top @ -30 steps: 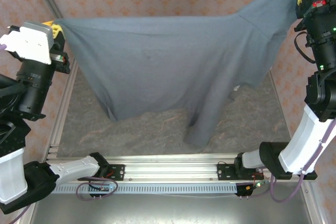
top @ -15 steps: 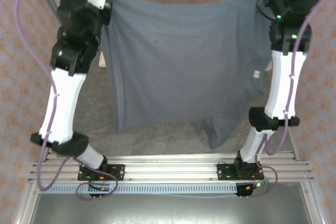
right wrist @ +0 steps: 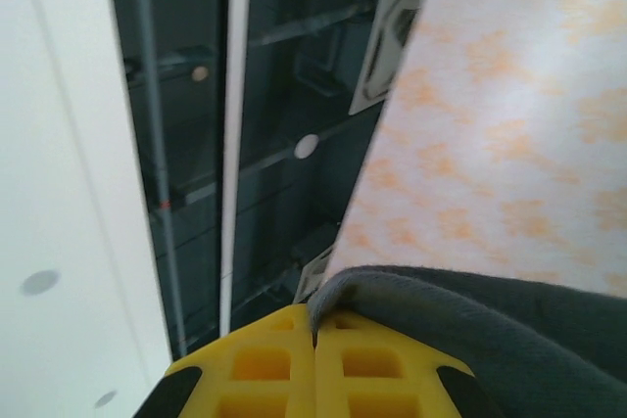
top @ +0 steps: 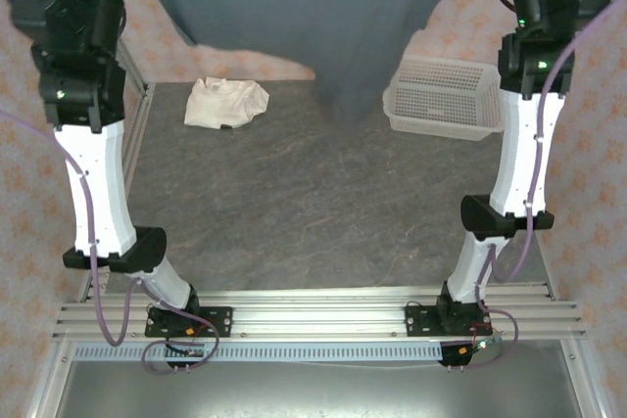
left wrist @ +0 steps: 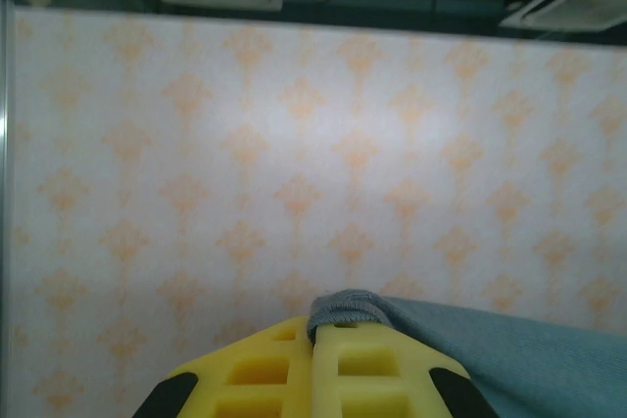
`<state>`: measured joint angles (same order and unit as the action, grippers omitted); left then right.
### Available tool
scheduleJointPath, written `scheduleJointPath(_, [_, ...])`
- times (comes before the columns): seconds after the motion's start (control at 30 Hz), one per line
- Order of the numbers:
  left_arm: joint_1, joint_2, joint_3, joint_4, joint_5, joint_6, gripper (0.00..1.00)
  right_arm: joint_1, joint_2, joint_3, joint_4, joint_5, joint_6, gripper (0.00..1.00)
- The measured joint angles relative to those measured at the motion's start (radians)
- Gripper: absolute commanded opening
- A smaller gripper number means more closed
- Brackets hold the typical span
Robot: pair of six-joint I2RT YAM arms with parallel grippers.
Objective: Fold the inside-out t-shirt
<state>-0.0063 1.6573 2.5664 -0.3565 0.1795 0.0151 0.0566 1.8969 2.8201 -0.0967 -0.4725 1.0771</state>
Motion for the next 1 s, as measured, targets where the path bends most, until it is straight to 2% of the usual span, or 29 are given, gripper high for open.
scheduleJointPath(0.13, [0.0,-0.112,-0.109,-0.006,0.05,-0.014,0.0,0.003,-0.062,-0.004,-0.067,-0.089,-0.009,0.0])
scheduleJointPath(0.2, [0.0,-0.198,-0.261,-0.023,0.06,-0.015,0.0,0.026,-0.097,-0.039,-0.169,-0.142,-0.061,0.0])
scheduleJointPath(0.27, [0.0,-0.307,-0.491,-0.019,0.061,-0.019,0.0,0.079,-0.145,-0.131,-0.304,-0.171,-0.153,0.0])
scheduleJointPath(0.33, [0.0,-0.422,-0.756,-0.014,0.059,-0.039,0.0,0.149,-0.237,-0.362,-0.383,-0.184,-0.237,0.0])
scheduleJointPath(0.4, [0.0,-0.532,-1.025,-0.027,0.049,-0.072,0.0,0.213,-0.377,-0.746,-0.367,-0.194,-0.27,0.0])
scheduleJointPath(0.5, [0.0,-0.669,-1.358,-0.063,0.041,-0.143,0.0,0.249,-0.587,-1.366,-0.255,-0.194,-0.238,0.0])
scheduleJointPath(0.57, [-0.003,-0.735,-1.499,-0.103,0.032,-0.189,0.0,0.248,-0.675,-1.651,-0.262,-0.176,-0.229,0.0])
scheduleJointPath(0.63, [-0.027,-0.774,-1.571,-0.148,0.009,-0.224,0.0,0.248,-0.734,-1.834,-0.296,-0.151,-0.231,0.0])
scheduleJointPath(0.8, [-0.116,-0.871,-1.711,-0.182,-0.012,-0.334,0.0,0.248,-0.927,-2.007,-0.332,-0.097,-0.258,0.0])
scheduleJointPath(1.0, [-0.119,-1.045,-1.852,-0.346,-0.066,-0.477,0.0,0.248,-1.094,-2.087,-0.459,0.006,-0.268,0.0])
